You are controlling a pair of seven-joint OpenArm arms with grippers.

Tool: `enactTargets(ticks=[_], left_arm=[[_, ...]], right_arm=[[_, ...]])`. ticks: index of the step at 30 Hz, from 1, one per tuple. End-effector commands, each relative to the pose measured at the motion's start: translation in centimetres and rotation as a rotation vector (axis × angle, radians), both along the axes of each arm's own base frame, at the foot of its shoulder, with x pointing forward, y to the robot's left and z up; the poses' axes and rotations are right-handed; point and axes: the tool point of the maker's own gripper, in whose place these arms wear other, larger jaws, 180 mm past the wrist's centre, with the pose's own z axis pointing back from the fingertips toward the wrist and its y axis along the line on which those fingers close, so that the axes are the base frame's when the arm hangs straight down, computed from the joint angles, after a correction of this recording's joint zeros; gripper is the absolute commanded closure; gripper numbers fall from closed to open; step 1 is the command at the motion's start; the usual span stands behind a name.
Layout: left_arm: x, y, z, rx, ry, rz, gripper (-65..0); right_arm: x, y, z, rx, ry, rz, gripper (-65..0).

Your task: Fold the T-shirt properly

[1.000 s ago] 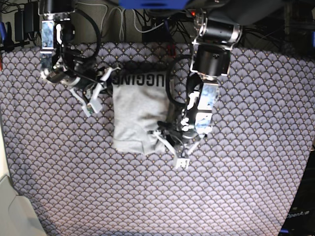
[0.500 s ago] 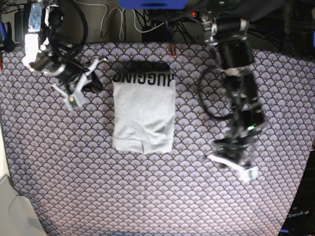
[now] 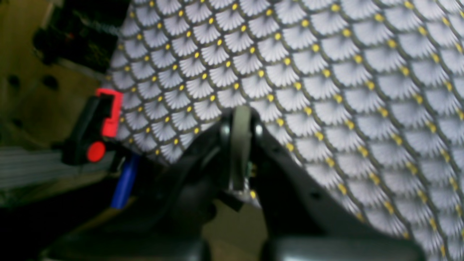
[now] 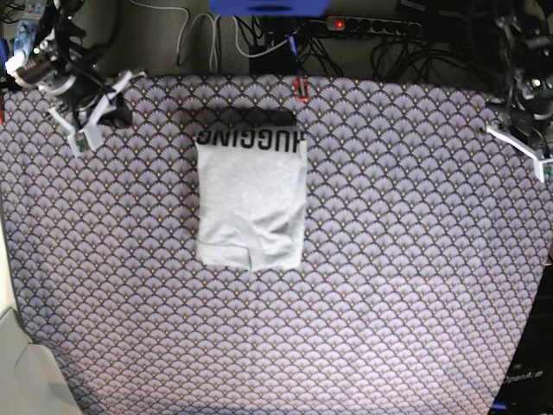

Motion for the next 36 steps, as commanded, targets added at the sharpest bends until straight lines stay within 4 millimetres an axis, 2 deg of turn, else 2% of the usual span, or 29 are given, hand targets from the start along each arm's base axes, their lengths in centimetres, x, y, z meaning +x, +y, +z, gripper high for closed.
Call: enactTargets(ticks=[1,2,4,10,13,16,20,24,28,31,34,36], left_arm=[[-0.5,-0.3,1.1,0.033,-0.014,-0.034,-0.4],[-1.3,-1.1,1.1,0.034,-0.004,-0.053,-0.4],[-3.7,-2.6,-0.2,0.004,0.05,-0.059,-0.4],[-7.9,-4.5,-3.2,-0.067,0.157,-0.037,-0.4],[-8.9,-6.4,-4.4,-0.1,0.204,-0.081,-0.4],[-9.1,-7.8,-5.1,-0.124,0.222,-0.109,-0.4],[-9.4,-9.0,-5.8,-0.149,0.244,-0.132,-0.4],[-9.5,-8.7,-6.1,-0.148,0.251,-0.126,-0.4],[-9.6,-8.5,-6.6,-0.149,0.262,-0.122,-0.4],[-9.2,-8.3,-7.1,-0.154,0.266,-0.117,-0.4],[-9.3,-8.1,-7.9,-0.164,0.281,-0.104,-0.4],[-9.6,-8.0,-8.4,-0.17,0.294,-0.098,-0.4]], right_arm=[[0.1,0.6,1.2,0.009,-0.047,0.048,0.0],[0.1,0.7,1.4,0.008,-0.052,0.049,0.0],[0.4,0.8,1.7,0.008,-0.06,0.052,0.0],[4.7,3.9,3.5,0.03,-0.148,0.145,0.0],[6.5,6.2,4.0,0.018,-0.135,0.221,0.0],[7.7,8.6,4.5,0.016,-0.127,0.284,0.0],[8.0,12.0,5.0,0.075,-0.133,0.327,0.0],[7.4,15.0,5.1,0.138,-0.131,0.359,0.0],[6.5,16.5,2.8,0.199,-0.061,0.37,0.0],[6.2,16.9,0.0,0.259,0.003,0.349,0.0],[6.0,16.4,-2.1,0.288,0.038,0.327,0.0],[6.4,15.9,-2.6,0.278,0.044,0.333,0.0]])
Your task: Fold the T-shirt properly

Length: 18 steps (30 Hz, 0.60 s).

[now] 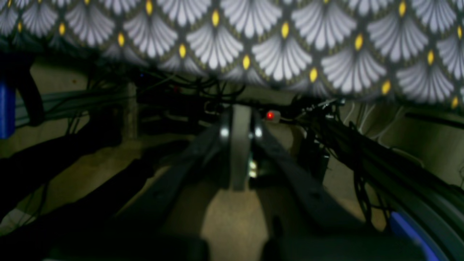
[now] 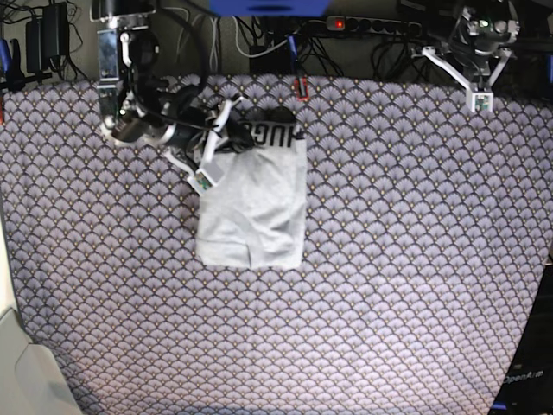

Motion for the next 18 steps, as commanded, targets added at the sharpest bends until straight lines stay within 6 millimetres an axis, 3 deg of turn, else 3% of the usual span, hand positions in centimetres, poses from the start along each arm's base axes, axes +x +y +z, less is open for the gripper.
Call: enactTargets(ticks=[1,4,7,10,14,18], left_arm=[[-0.5,0.4,-0.1,0.01,0.01,0.002,-0.4],[-0.3,0.6,-0.7,0.004,0.018,0.013,-0.4],[-0.7,1.1,-1.3,0.009,0.042,0.014,-0.4],[-0.6,0.0,-1.7,0.001,0.059,-0.047,-0.4],[-1.0,-1.7,-2.8,-0.022,0.101,-0.124,-0.4],[-2.6,-3.9,-4.9,-0.068,0.174,-0.169,-0.4]], right_arm=[[0.8,-0.6,0.5,-0.019,-0.031,0.001,0.0],[1.2,-1.1,1.8,-0.038,-0.081,0.011,0.0],[1.1,-0.9,5.4,-0.063,-0.191,0.037,0.0],[0.5,-0.9,8.0,-0.109,-0.254,0.065,0.0],[-0.9,-1.8,6.5,-0.166,-0.184,0.075,0.0],[-3.3,-4.9,4.7,-0.185,-0.115,-0.003,0.0]])
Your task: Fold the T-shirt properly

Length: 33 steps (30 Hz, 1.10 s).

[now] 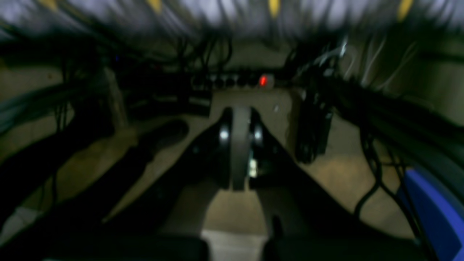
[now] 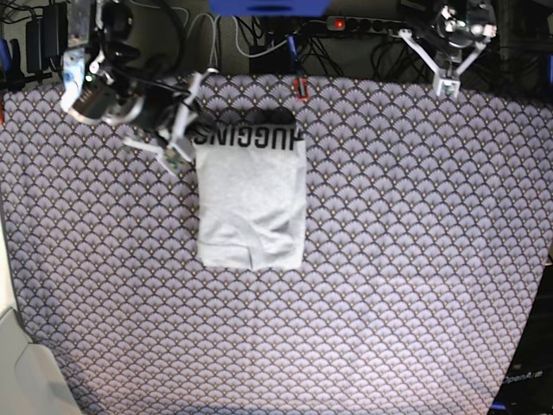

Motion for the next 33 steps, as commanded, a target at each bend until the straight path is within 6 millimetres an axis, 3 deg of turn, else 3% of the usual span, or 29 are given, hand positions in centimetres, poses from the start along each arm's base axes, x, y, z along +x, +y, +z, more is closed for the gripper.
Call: enactTargets(ticks=[1,5,8,12,17,20,23,26,30,33], left_arm=[[-0.3,-0.4,-0.2,-0.007,0.013,-0.024,-0.4],[-0.9,-2.2,-1.6,-0.03,0.037,-0.143,-0.4],[-1.5,-2.3,-2.7,-0.031,0.024,-0.188,-0.4],[-4.3,-1.2,-5.2,-0.025,0.096,-0.149,-0.4],[-6.3,-1.4,-7.1,-0.043,0.108,-0.107,-0.4],[-7.9,-0.9,-8.5,-0.04,0.115,-0.082,-0.4],[-8.8,0.1,-10.3,-0.027,0.131,-0.05,-0.4],[-10.2,1.2,-12.3,-0.011,0.179,-0.007,-0.4],[-10.3,2.4,-13.9,0.01,0.164,0.031,-0.4],[-10.2,2.4,-15.0,0.01,0.131,0.062,-0.4]], right_arm=[[0.0,-0.2,0.7,0.03,-0.03,-0.012,0.0],[-2.6,-2.8,-0.6,-0.005,0.02,-0.054,0.0],[-4.2,-4.6,-1.0,-0.015,0.039,-0.107,0.0],[-7.0,-7.6,-1.7,-0.066,0.084,-0.138,0.0],[-10.0,-12.3,-2.4,-0.127,0.131,-0.233,0.0],[-12.4,-16.5,-3.7,-0.233,0.193,-0.311,0.0],[-16.1,-20.3,-6.9,-0.37,0.325,-0.346,0.0],[-18.4,-21.9,-11.0,-0.364,0.386,-0.403,0.0],[-20.4,-21.7,-16.3,-0.282,0.449,-0.476,0.0],[-22.1,-20.7,-20.4,-0.186,0.523,-0.575,0.0]])
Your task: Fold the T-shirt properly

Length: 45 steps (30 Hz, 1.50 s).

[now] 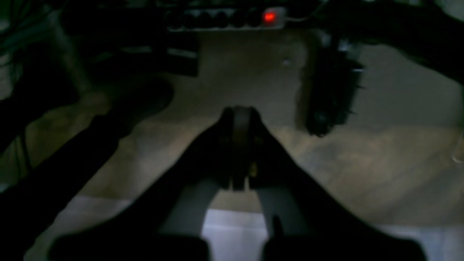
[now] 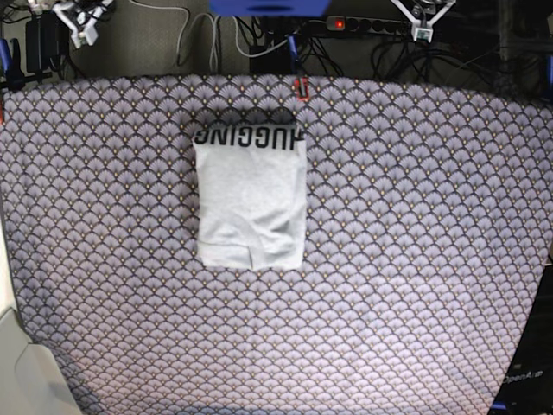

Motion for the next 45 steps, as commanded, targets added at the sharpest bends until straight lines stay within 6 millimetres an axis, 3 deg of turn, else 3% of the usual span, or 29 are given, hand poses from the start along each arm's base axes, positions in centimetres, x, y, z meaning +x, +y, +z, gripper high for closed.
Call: enactTargets(ticks=[1,5,9,12,15,17,19,22,26,34,40,45], left_arm=[[-0.6,0.0,-0.3,-0.003,0.014,0.008,-0.4],[-0.6,-0.7,-1.8,-0.003,0.04,0.055,-0.4],[0.4,-1.8,-2.5,-0.011,0.016,0.084,-0.4],[1.5,-2.7,-2.8,-0.02,-0.014,0.096,-0.5],[2.3,-3.4,-2.9,-0.028,-0.025,0.102,-0.5],[2.6,-3.5,-2.9,-0.028,-0.034,0.101,-0.7],[2.7,-3.4,-2.9,0.001,-0.034,0.104,-0.8],[3.1,-1.7,-2.7,0.112,-0.036,0.108,-0.8],[3.2,-1.7,-2.7,0.131,-0.038,0.109,-0.9],[4.3,-1.5,-2.4,0.136,-0.097,0.098,-0.9],[4.2,-2.0,-2.5,0.129,-0.097,0.098,-0.8],[4.3,-2.0,-2.5,0.129,-0.101,0.098,-0.6]], right_arm=[[-1.2,-0.3,-0.7,0.01,0.023,-0.026,0.0],[-0.8,1.4,-3.2,0.074,-0.033,-0.128,0.0],[0.3,-1.1,-5.0,-0.156,-0.084,-0.177,0.0],[1.4,-1.4,-5.7,-0.327,-0.103,-0.146,0.0],[2.3,-0.3,-6.0,-0.41,-0.117,-0.13,0.0],[2.9,1.5,-6.4,-0.418,-0.131,-0.1,0.0],[3.0,2.8,-6.5,-0.448,-0.137,-0.073,0.0],[2.9,5.0,-6.6,-0.501,-0.135,-0.021,0.0],[1.9,6.6,-7.0,-0.494,-0.112,0.029,0.0],[1.6,4.3,-6.6,-0.529,-0.118,0.003,0.0],[2.5,5.6,-6.6,-0.505,-0.155,0.006,0.0],[2.0,6.4,-6.8,-0.491,-0.145,0.006,0.0]])
